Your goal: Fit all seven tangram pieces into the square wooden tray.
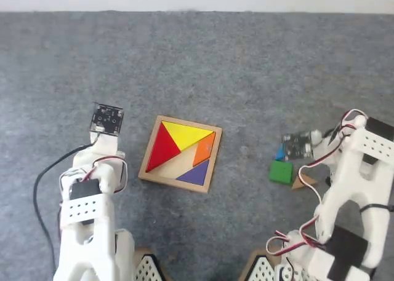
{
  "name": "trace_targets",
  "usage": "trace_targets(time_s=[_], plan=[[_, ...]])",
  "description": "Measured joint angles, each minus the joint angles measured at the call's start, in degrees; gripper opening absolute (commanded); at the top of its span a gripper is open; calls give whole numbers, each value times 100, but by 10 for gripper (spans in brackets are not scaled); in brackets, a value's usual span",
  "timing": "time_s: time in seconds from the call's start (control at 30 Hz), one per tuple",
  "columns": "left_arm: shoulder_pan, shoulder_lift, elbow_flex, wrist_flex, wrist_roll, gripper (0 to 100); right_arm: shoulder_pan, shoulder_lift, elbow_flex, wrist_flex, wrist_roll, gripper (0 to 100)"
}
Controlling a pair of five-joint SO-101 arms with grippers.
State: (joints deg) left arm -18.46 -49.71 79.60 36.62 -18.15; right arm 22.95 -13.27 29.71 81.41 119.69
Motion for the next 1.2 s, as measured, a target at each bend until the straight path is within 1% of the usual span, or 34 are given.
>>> trace_targets(time_s=[0.13, 0.33, 0.43, 0.57, 0.7, 0.87, 1.0, 1.2], plan=[[0, 0, 0, 0, -237, 12, -9, 79, 62, 167, 686, 299], [0, 0, 0, 0, -404, 12, -9, 79, 624, 167, 1169, 299], [0, 0, 0, 0, -484, 12, -176, 79, 888, -123, 1178, 299], [0, 0, 88, 0, -527, 12, -615, 88, 1116, -615, 914, 299], [0, 0, 88, 0, -554, 12, -985, 88, 1160, -756, 765, 296], [0, 0, 88, 0, -598, 12, -967, 88, 1160, -756, 668, 296], [0, 0, 88, 0, -598, 12, -782, 141, 1160, -756, 659, 296], [0, 0, 88, 0, -598, 12, -765, 747, 1143, -1037, 642, 296]])
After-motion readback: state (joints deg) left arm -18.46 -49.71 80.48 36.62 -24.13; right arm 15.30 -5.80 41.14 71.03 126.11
